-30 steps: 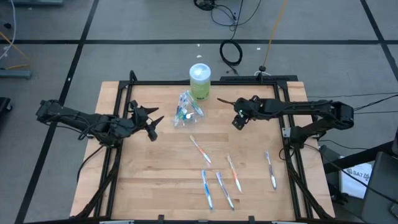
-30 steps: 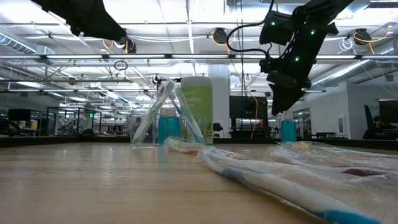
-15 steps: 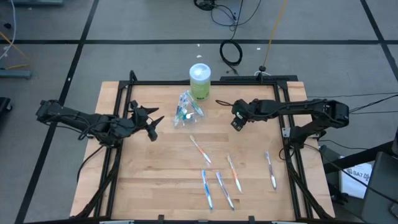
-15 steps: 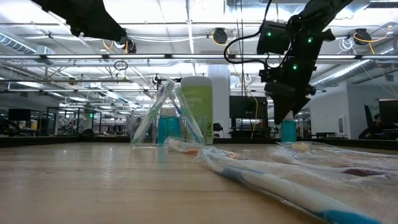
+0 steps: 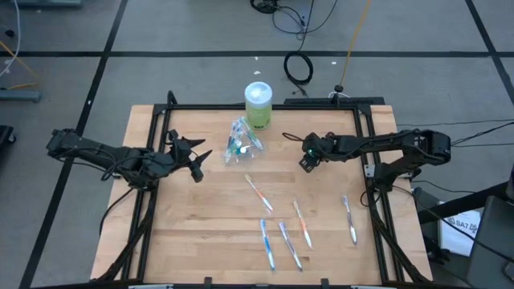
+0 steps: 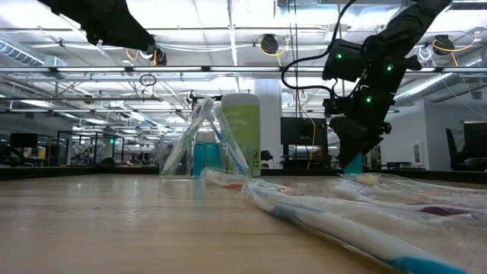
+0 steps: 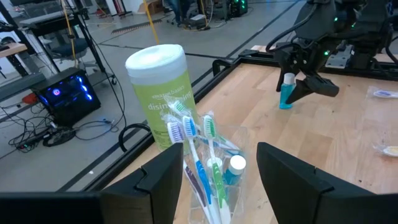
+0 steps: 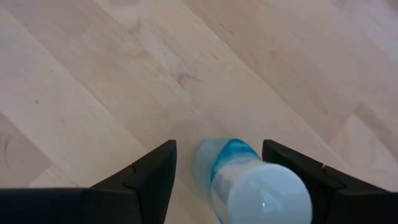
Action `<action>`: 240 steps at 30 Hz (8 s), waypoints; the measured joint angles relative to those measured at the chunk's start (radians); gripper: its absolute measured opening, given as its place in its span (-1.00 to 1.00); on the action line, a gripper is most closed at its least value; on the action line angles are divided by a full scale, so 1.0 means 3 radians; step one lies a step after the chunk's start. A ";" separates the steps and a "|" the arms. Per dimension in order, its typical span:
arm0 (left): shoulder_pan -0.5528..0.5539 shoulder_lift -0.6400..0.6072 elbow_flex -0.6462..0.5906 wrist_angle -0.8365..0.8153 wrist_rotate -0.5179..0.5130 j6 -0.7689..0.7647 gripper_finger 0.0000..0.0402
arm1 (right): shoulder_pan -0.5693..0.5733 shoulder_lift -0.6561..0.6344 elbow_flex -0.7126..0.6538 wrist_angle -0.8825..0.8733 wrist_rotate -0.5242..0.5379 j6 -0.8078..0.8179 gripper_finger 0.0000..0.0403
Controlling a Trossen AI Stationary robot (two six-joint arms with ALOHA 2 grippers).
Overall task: Pick & Place toothbrushing station
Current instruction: Put the mouthwash into the transparent organizer, then put the top orange toothbrush into the transparent organizer
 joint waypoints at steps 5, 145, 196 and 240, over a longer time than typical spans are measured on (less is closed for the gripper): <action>0.0000 0.0000 0.0000 0.0002 -0.0001 -0.0001 0.05 | 0.0000 0.0000 -0.0003 -0.0023 0.0000 -0.0010 0.01; 0.0145 0.0000 -0.0001 0.0465 0.0406 0.0412 0.05 | 0.0960 0.1022 0.1653 0.0904 -0.0990 -0.0804 0.03; 0.0145 -0.0001 -0.0001 0.0364 0.0434 0.0378 0.05 | 0.1138 0.2037 0.0989 0.2670 -0.0419 -0.0135 -0.92; 0.0134 -0.0001 -0.0001 0.0360 0.0520 0.0251 0.05 | 0.0880 0.0559 0.0291 0.4867 0.0498 -0.1931 -0.97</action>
